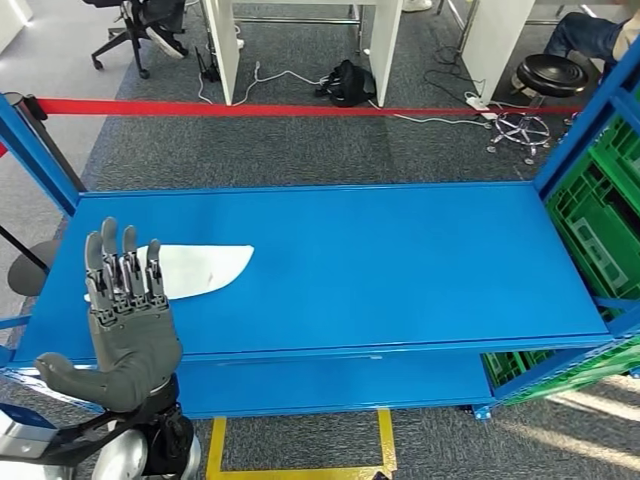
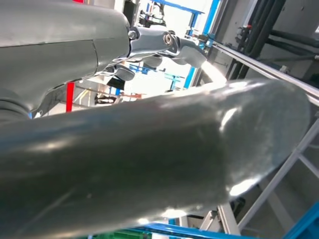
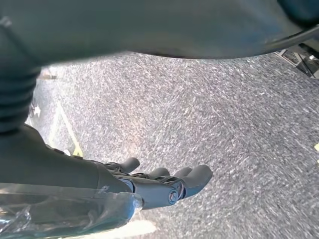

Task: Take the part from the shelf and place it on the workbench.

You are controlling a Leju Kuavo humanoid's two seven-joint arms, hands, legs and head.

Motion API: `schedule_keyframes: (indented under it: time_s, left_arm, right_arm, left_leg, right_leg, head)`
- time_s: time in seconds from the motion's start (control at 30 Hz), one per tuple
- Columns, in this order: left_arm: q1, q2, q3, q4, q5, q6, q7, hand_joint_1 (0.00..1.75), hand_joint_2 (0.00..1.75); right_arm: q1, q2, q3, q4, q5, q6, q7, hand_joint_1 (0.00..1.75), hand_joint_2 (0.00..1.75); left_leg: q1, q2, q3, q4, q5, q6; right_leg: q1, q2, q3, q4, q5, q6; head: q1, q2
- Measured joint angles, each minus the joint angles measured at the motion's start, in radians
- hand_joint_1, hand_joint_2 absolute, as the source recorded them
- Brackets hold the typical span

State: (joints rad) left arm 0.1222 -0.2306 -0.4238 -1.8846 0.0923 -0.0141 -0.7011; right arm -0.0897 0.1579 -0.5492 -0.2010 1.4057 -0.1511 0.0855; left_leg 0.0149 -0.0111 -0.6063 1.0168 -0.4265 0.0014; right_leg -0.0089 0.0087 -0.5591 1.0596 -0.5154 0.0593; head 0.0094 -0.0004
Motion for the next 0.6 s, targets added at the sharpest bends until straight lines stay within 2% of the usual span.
schedule_keyframes:
  time_s: [0.03,0.1,0.13,0.17,0.2,0.27,0.3,0.33,0.5,0.6]
  left_arm:
    - [0.000,0.000,0.000,0.000,0.000,0.000,0.000,0.00,0.00]
    - [0.000,0.000,-0.001,0.000,0.000,0.000,0.000,0.00,0.00]
    - [0.000,0.000,-0.001,0.000,0.000,0.000,0.000,0.00,0.00]
    - [0.000,0.000,-0.001,0.000,0.001,0.000,0.000,0.00,0.00]
    - [0.000,0.000,-0.001,0.000,0.002,-0.001,0.000,0.00,0.00]
    - [0.000,0.000,-0.001,0.000,0.003,-0.001,0.000,0.00,0.00]
    - [0.000,0.000,-0.001,0.000,0.003,-0.002,0.000,0.00,0.00]
    - [0.000,0.000,-0.001,0.000,0.003,-0.002,0.000,0.00,0.00]
    - [0.000,0.000,-0.001,0.000,0.003,-0.002,0.000,0.00,0.00]
    - [0.000,0.000,-0.001,0.000,0.003,-0.002,0.000,0.00,0.00]
  right_arm:
    - [0.000,0.000,0.000,0.000,0.002,-0.001,0.001,0.00,1.75]
    - [0.000,0.000,0.000,0.000,0.004,-0.001,0.003,0.00,1.75]
    - [0.001,0.000,0.000,0.000,0.005,0.000,0.004,0.00,1.75]
    - [0.001,0.000,0.000,0.000,0.008,0.003,0.005,0.00,1.75]
    - [0.000,0.000,0.000,0.000,0.013,0.007,0.006,0.00,1.75]
    - [-0.003,-0.001,0.001,0.000,0.023,0.015,0.011,0.00,1.75]
    - [-0.004,-0.001,0.001,0.000,0.026,0.016,0.013,0.00,1.75]
    - [-0.004,-0.001,0.001,0.000,0.027,0.016,0.014,0.00,1.75]
    - [-0.004,-0.001,0.001,0.000,0.027,0.016,0.014,0.00,1.75]
    - [-0.004,0.000,0.002,0.000,0.027,0.016,0.015,0.00,1.75]
  left_leg:
    - [0.000,0.001,0.001,-0.001,-0.001,0.004]
    - [-0.002,0.001,0.001,0.000,-0.002,0.010]
    - [-0.003,0.001,0.002,0.000,-0.003,0.012]
    - [-0.004,0.001,0.003,0.000,-0.004,0.014]
    - [-0.004,0.001,0.005,0.001,-0.005,0.015]
    - [-0.001,0.000,0.010,0.002,-0.008,0.015]
    - [0.001,-0.001,0.013,0.003,-0.009,0.013]
    - [0.002,-0.001,0.014,0.003,-0.010,0.012]
    - [0.002,-0.001,0.014,0.004,-0.010,0.012]
    - [-0.001,-0.002,0.014,0.008,-0.013,0.008]
  right_leg:
    - [0.000,-0.001,-0.022,0.048,-0.027,0.003]
    - [0.000,-0.001,-0.090,0.184,-0.090,0.006]
    - [-0.001,-0.001,-0.119,0.239,-0.106,0.007]
    - [-0.002,-0.001,-0.134,0.260,-0.103,0.010]
    - [-0.004,-0.001,-0.127,0.236,-0.077,0.014]
    - [-0.011,-0.002,-0.072,0.114,-0.002,0.025]
    - [-0.014,-0.003,-0.047,0.063,0.025,0.030]
    - [-0.016,-0.003,-0.034,0.036,0.038,0.032]
    - [-0.016,-0.003,-0.032,0.032,0.040,0.032]
    - [-0.019,-0.001,-0.016,-0.002,0.046,0.037]
  head:
    - [0.002,0.000]
    - [0.005,0.000]
    - [0.006,0.000]
    - [0.006,0.000]
    - [0.006,0.000]
    - [0.006,0.000]
    - [0.006,0.000]
    - [0.006,0.000]
    - [0.006,0.000]
    - [0.008,0.000]
